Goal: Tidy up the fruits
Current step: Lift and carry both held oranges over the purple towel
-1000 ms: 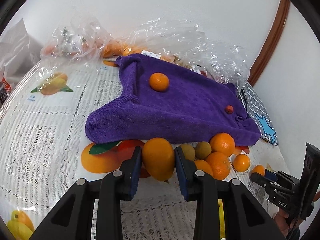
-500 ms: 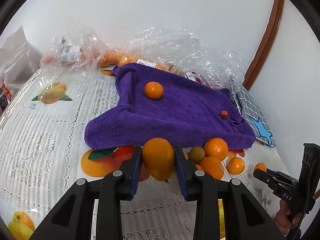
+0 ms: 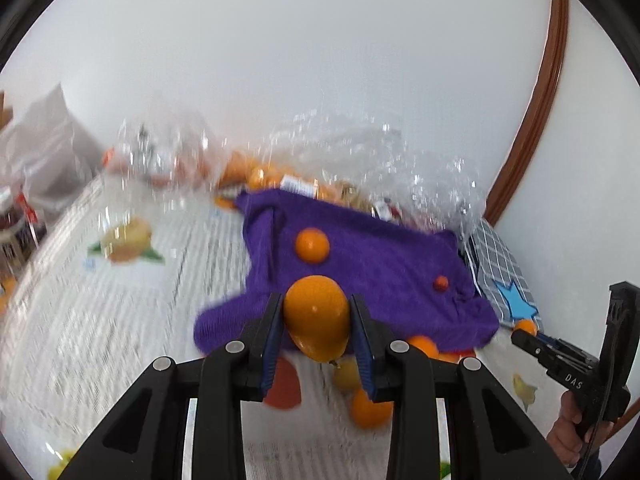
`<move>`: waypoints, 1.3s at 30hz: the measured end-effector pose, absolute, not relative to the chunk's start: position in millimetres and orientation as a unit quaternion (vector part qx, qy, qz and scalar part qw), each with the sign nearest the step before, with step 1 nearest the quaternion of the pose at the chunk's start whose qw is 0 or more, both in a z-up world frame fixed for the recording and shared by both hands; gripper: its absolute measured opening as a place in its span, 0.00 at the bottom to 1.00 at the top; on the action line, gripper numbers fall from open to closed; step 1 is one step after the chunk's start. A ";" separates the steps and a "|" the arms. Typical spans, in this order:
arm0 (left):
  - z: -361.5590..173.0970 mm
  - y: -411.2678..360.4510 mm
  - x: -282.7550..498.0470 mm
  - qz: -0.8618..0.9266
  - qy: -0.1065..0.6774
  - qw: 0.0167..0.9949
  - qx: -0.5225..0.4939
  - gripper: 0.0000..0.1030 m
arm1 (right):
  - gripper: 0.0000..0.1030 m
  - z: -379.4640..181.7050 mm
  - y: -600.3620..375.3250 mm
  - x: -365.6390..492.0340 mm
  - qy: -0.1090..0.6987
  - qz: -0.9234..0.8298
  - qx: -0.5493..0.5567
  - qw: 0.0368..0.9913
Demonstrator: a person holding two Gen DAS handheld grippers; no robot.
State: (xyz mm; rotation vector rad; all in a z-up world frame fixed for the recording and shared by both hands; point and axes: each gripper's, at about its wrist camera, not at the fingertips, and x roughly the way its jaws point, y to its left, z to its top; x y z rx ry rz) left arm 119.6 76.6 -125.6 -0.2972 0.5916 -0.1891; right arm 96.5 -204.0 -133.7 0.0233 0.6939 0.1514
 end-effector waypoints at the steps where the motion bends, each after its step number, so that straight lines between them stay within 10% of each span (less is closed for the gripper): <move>1: -119.9 75.3 123.9 -0.090 0.285 0.944 -0.141 0.30 | 0.33 -127.9 -203.8 100.5 0.332 0.075 0.011 0.940; 39: -176.3 40.3 221.8 -0.056 0.350 0.927 -0.125 0.30 | 0.33 -171.6 -210.0 214.1 0.368 0.066 -0.012 0.928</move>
